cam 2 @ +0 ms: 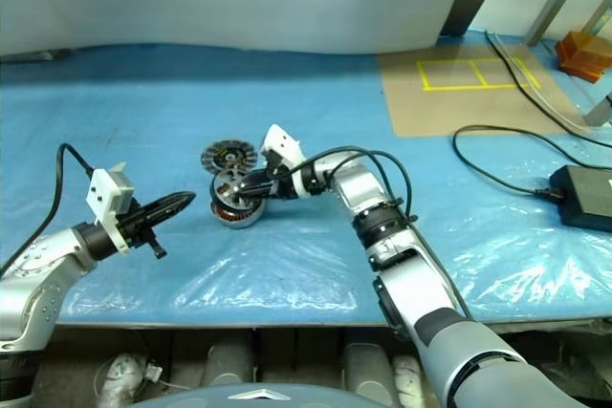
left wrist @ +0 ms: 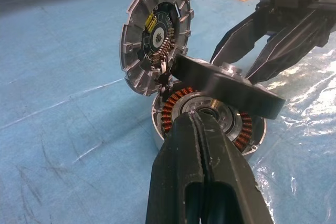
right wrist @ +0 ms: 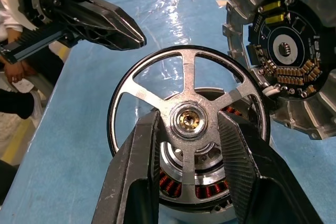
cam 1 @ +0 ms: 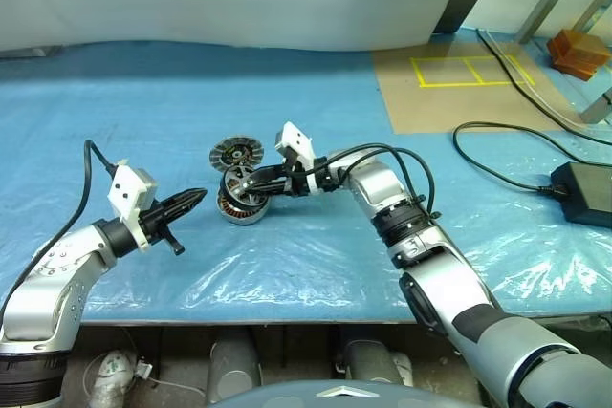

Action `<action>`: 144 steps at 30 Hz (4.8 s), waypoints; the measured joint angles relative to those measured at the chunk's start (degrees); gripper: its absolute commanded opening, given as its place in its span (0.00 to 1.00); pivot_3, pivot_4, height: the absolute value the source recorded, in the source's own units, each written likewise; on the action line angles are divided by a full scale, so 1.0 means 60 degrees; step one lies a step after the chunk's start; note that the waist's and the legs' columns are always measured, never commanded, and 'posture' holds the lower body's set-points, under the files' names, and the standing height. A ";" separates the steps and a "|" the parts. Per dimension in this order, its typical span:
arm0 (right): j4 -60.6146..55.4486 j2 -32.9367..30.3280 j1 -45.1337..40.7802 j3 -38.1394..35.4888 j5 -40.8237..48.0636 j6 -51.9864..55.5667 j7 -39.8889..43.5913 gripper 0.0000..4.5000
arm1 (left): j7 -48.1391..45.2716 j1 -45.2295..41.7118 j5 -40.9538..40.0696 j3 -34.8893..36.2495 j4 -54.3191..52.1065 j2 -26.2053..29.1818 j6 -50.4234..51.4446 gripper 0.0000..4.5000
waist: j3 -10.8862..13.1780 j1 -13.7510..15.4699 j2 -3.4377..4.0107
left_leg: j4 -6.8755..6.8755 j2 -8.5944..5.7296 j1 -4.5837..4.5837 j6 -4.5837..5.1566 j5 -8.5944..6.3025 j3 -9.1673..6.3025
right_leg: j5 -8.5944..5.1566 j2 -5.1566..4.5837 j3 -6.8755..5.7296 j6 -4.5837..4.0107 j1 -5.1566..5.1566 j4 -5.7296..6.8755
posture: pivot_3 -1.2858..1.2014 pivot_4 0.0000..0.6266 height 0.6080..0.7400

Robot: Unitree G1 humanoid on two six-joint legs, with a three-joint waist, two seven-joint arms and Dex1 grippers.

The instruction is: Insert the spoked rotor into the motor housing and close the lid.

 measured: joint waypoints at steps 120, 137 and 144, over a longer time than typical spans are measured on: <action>0.4843 0.0478 -0.3122 -0.1713 0.0445 -0.2524 -0.2510 0.01 | 0.0017 -0.1155 0.0043 0.0122 0.1076 -0.0060 -0.0023 0.00 | 0.0005 0.0005 0.0005 | -0.0014 -0.0007 -0.0029 -0.0003 0.0000 -0.0001 | -0.0001 -0.0005 -0.0009 0.0002 -0.0020 -0.0008 | 0.52 0.24 1.00; 0.1567 0.0424 -0.1264 0.0092 -0.0168 -0.2468 0.0363 0.01 | -0.0694 -0.0342 -0.0014 0.0204 0.0729 0.0474 -0.0096 0.00 | 0.0005 0.0010 -0.0001 | -0.0011 0.0005 -0.0023 -0.0002 0.0000 -0.0002 | 0.0000 -0.0001 -0.0016 0.0002 -0.0018 0.0001 | 0.52 0.24 1.00; 0.2227 0.0435 -0.0990 0.0703 -0.1112 -0.3611 -0.0481 0.01 | -0.0632 -0.0570 0.0023 0.0190 0.0771 0.0472 -0.0103 0.00 | 0.0005 -0.0010 -0.0002 | -0.0010 0.0000 -0.0010 -0.0003 -0.0001 0.0000 | -0.0001 -0.0002 -0.0006 0.0001 -0.0015 0.0011 | 0.52 0.24 1.00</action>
